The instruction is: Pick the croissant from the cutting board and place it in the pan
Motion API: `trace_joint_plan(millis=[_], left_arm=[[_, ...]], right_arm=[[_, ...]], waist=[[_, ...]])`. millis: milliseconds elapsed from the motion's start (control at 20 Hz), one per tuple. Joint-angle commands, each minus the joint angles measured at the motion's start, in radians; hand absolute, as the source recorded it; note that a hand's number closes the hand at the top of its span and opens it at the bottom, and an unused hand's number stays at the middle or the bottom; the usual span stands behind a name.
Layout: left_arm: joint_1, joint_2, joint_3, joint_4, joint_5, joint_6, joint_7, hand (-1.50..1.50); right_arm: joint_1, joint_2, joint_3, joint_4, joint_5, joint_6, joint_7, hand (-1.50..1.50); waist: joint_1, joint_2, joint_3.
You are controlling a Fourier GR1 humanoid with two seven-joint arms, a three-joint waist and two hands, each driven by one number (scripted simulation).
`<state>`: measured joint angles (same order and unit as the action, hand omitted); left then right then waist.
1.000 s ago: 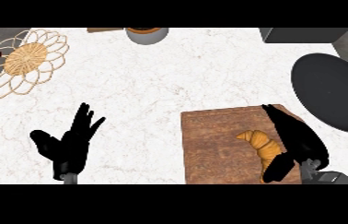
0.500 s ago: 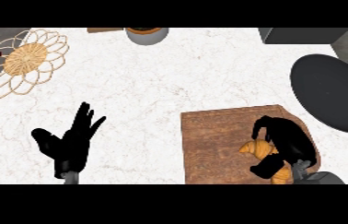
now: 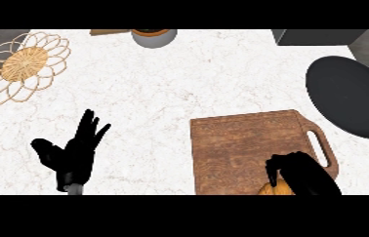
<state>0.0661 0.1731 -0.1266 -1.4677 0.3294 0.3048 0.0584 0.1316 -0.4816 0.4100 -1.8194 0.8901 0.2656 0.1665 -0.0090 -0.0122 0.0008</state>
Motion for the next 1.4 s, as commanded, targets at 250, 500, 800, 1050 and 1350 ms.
trace_joint_plan(millis=[250,500,800,1050,1350], left_arm=[[0.061,-0.010,-0.023,-0.051,-0.008,0.000,0.065,0.00],[0.070,-0.045,-0.021,-0.007,-0.024,0.021,0.009,0.00],[0.030,-0.016,0.000,-0.005,-0.026,0.007,0.048,0.00],[-0.005,-0.008,0.024,0.050,-0.023,-0.037,0.024,0.00],[-0.035,-0.024,0.029,0.034,-0.044,-0.006,0.056,0.00]], right_arm=[[0.171,-0.113,-0.048,-0.241,0.071,-0.138,-0.117,1.50],[0.227,-0.069,-0.160,-0.392,0.054,-0.338,-0.141,1.50],[0.300,-0.051,-0.375,-0.545,-0.120,-0.332,-0.112,1.50],[0.175,-0.046,-0.499,-0.515,-0.264,-0.186,-0.041,1.50],[-0.027,-0.029,-0.591,-0.306,-0.376,-0.136,-0.016,1.50]], waist=[[-0.003,0.007,-0.001],[-0.026,0.002,-0.001],[-0.011,0.009,0.000],[0.005,0.012,-0.001],[0.013,0.013,-0.001]])
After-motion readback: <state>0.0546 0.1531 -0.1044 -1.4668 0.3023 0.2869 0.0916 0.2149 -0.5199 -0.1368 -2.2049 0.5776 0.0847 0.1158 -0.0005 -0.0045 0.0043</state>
